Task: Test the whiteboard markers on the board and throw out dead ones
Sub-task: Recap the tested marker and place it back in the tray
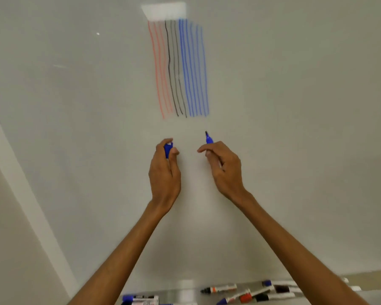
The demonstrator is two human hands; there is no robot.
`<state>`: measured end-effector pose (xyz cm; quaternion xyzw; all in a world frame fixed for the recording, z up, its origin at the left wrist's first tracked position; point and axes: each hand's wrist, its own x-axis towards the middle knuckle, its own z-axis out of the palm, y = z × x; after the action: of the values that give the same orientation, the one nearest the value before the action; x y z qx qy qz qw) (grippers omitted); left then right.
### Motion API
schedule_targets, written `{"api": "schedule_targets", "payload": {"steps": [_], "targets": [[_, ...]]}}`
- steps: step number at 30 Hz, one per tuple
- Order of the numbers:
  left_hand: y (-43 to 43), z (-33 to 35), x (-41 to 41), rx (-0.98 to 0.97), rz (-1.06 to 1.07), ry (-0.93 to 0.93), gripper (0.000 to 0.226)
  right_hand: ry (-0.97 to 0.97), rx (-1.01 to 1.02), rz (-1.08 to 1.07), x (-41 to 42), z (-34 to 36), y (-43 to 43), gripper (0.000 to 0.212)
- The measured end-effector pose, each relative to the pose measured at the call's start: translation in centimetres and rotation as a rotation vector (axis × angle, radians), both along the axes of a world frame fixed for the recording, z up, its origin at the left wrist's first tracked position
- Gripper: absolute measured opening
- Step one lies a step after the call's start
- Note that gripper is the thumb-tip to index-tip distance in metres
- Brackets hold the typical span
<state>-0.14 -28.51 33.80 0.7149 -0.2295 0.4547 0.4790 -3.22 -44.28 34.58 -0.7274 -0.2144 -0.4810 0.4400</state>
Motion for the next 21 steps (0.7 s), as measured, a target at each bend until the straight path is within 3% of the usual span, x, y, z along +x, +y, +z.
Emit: {"api": "schedule_targets", "payload": {"steps": [7,15,18,21], "targets": [[2.3,11.8,3.8,-0.087,0.127,-0.228,0.048,-0.095,0.108,0.292,0.2,11.2,-0.7,0.048],[3.8,22.7,7.8,-0.001,0.250,-0.308,0.054,-0.243,0.095,0.262,1.3,19.2,-1.6,0.019],[3.9,24.3,9.0,0.061,0.282,-0.380,0.053,-0.207,0.267,0.260,2.6,21.4,-2.2,0.043],[3.8,24.1,9.9,0.082,0.347,-0.433,0.052,-0.233,0.275,0.288,3.8,23.1,-2.8,0.028]]}}
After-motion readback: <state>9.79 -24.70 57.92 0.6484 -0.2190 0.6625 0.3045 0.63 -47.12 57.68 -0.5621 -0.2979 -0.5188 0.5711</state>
